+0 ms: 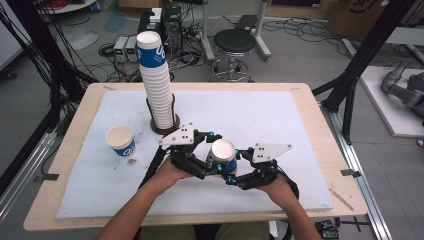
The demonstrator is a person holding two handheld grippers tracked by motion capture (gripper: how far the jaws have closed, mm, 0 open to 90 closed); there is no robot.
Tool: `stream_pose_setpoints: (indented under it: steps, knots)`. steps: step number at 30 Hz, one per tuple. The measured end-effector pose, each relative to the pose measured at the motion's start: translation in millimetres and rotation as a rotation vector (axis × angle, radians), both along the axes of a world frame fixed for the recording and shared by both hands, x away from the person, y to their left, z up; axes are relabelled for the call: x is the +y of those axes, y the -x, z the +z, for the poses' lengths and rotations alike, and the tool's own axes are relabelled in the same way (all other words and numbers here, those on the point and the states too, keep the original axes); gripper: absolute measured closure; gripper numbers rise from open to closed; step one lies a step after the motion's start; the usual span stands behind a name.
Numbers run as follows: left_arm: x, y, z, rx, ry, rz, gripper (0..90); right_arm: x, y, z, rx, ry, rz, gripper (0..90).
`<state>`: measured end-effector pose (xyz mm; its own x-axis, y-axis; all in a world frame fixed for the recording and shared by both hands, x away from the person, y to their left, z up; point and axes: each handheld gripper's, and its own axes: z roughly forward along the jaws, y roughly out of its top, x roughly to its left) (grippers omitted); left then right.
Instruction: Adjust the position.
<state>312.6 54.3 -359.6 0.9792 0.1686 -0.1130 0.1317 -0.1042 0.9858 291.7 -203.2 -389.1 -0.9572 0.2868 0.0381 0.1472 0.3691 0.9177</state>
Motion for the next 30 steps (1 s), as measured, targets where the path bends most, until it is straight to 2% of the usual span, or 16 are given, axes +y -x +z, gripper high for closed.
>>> stream_pose_setpoints:
  steps: [3,6,12,17,19,26,30]
  knots:
    - [2.9,-0.7,0.7,0.016,-0.034,0.010,14.2,-2.8,-0.4,1.3,-0.010,0.007,-0.009,33.8]
    - [7.6,-0.8,3.4,0.015,-0.046,0.009,14.2,-6.5,-1.1,2.3,-0.020,0.025,-0.018,33.8]
    - [15.8,-1.4,10.9,0.006,-0.084,0.023,14.2,-9.0,-0.7,5.3,-0.039,0.111,-0.017,33.6]
    - [16.3,-2.2,17.8,-0.004,-0.135,0.011,14.2,-9.3,-2.3,10.2,-0.058,0.186,-0.009,33.4]
    - [15.6,-2.8,19.5,0.004,-0.151,0.008,14.2,-8.4,-3.4,12.6,-0.067,0.215,0.002,33.4]
    - [7.3,-4.3,18.7,0.022,-0.265,-0.029,14.3,0.0,-7.5,24.1,-0.076,0.322,0.049,32.8]
    - [2.7,-4.4,18.4,0.026,-0.301,-0.050,14.4,6.6,-9.1,28.5,-0.075,0.395,0.077,32.3]
